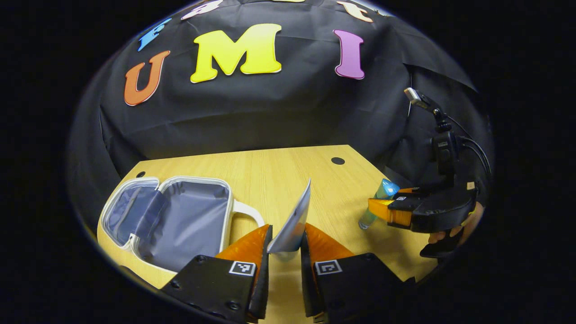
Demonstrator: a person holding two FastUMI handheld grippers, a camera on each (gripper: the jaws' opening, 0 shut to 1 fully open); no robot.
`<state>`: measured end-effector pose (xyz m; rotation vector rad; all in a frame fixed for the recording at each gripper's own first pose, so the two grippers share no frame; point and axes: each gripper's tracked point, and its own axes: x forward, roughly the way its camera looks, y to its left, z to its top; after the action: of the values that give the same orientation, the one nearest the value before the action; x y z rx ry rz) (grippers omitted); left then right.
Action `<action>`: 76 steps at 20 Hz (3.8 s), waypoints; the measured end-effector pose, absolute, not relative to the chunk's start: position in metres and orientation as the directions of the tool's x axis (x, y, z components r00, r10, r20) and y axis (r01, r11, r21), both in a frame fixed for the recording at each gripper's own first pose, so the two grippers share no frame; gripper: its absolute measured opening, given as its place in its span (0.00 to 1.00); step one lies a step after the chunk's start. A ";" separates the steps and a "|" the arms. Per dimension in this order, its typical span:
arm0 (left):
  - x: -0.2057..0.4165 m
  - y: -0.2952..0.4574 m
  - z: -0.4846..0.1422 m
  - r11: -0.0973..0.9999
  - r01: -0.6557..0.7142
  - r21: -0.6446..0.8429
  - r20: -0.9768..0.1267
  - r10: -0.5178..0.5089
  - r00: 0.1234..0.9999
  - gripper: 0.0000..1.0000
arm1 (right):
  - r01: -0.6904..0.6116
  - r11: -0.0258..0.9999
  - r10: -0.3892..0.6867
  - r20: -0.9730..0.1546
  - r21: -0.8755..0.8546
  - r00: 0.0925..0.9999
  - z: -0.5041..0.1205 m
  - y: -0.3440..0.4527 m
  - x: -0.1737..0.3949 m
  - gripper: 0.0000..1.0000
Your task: First open the suitcase, pack the skin care products into it, and then close the suitcase.
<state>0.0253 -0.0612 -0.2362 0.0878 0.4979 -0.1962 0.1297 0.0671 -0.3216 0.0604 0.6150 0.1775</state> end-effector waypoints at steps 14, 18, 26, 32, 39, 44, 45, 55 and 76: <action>0.060 0.131 -0.258 0.999 0.005 0.035 -0.600 0.017 0.800 0.34 | -0.185 0.980 0.196 -0.509 0.072 0.838 -0.250 0.134 0.038 0.34; 0.055 0.155 -0.302 0.998 -0.049 0.044 -0.724 0.066 0.687 0.34 | -0.164 0.985 0.170 -0.520 0.059 0.837 -0.251 0.143 0.029 0.36; 0.056 0.164 -0.335 0.997 -0.051 0.061 -0.812 0.079 0.578 0.34 | -0.084 0.995 0.098 -0.553 0.051 0.828 -0.260 0.137 0.026 0.34; 0.073 0.163 -0.340 0.993 -0.024 0.114 -0.833 0.108 0.543 0.39 | -0.075 0.996 0.086 -0.569 0.043 0.818 -0.267 0.142 0.033 0.36; 0.085 0.164 -0.363 0.992 -0.037 0.124 -0.874 0.127 0.470 0.33 | -0.083 0.996 0.087 -0.579 0.033 0.811 -0.270 0.140 0.034 0.36; 0.085 0.164 -0.367 0.995 -0.038 0.097 -0.873 0.104 0.476 0.33 | -0.082 0.996 0.085 -0.576 0.031 0.813 -0.267 0.138 0.037 0.36; 0.085 0.165 -0.365 0.995 -0.037 0.095 -0.871 0.101 0.481 0.36 | -0.083 0.996 0.087 -0.573 0.033 0.815 -0.266 0.139 0.039 0.36; 0.060 0.158 -0.267 0.999 -0.028 -0.019 -0.667 0.008 0.745 0.93 | -0.216 0.975 0.212 -0.508 0.053 0.835 -0.221 0.224 0.063 0.36; -0.081 0.285 -0.126 0.987 -0.153 0.053 -0.184 0.160 0.970 0.93 | -0.350 0.913 0.387 -0.721 0.211 0.575 -0.297 0.452 0.055 0.36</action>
<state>-0.0809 0.2852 -0.1257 0.0386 0.1887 0.1579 0.0546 0.4522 -0.2972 0.0465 0.8555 0.4319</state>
